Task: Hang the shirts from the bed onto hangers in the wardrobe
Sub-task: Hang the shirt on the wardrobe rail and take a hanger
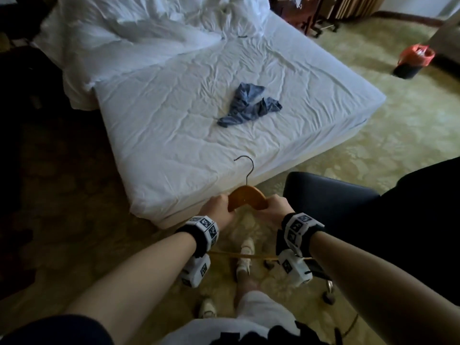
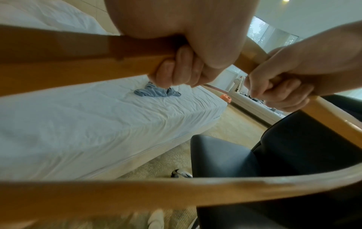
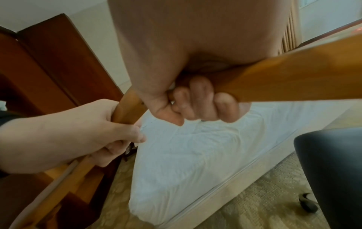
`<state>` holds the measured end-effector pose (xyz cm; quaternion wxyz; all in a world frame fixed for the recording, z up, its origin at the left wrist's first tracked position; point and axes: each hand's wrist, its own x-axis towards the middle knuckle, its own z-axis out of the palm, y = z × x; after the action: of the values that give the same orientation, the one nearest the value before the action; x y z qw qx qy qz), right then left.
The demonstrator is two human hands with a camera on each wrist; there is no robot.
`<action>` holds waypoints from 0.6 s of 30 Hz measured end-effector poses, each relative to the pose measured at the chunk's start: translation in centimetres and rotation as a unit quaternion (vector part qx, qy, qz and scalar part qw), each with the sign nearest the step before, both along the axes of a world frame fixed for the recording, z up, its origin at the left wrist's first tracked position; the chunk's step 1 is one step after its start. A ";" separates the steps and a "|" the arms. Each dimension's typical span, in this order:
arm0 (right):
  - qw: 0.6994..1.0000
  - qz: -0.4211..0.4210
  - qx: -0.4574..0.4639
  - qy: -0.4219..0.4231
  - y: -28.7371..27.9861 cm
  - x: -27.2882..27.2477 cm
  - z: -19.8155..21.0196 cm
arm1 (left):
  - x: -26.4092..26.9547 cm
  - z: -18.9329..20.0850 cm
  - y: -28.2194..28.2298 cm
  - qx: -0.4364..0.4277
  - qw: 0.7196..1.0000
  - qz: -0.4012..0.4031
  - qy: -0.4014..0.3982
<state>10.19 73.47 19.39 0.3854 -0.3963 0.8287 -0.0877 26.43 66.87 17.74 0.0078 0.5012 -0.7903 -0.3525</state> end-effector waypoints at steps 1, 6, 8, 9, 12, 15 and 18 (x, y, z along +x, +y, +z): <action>1.000 -0.003 -0.003 0.000 -1.7 -1.3 -0.4 | -1.4 -0.2 -1.8 -0.001 1.000 -0.004 -0.003; 0.999 -0.026 -0.005 -0.032 -10.9 -8.6 -1.8 | -9.0 -1.1 -11.5 0.006 1.000 -0.012 -0.014; 0.999 -0.021 -0.002 -0.037 -14.5 -11.7 -1.7 | -11.9 -0.9 -15.2 -0.002 1.000 -0.014 -0.022; 0.999 -0.018 0.004 -0.041 -16.2 -13.2 -1.5 | -13.3 -0.6 -16.9 0.001 1.000 -0.017 -0.026; 0.998 -0.011 0.018 -0.054 -21.4 -17.4 -0.9 | -17.4 -0.1 -22.1 -0.001 0.999 -0.027 -0.028; 0.992 -0.017 0.068 -0.104 -25.8 -20.8 -0.3 | -20.3 -0.3 -26.7 -0.014 0.998 -0.042 -0.050; 0.980 -0.037 0.089 -0.173 -30.0 -23.9 -0.8 | -23.4 -1.1 -31.2 -0.017 0.994 -0.075 -0.074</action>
<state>-13.72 43.50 18.61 0.5530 -0.3082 0.7682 -0.0954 3.06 35.70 16.68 -0.0689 0.4647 -0.8302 -0.3000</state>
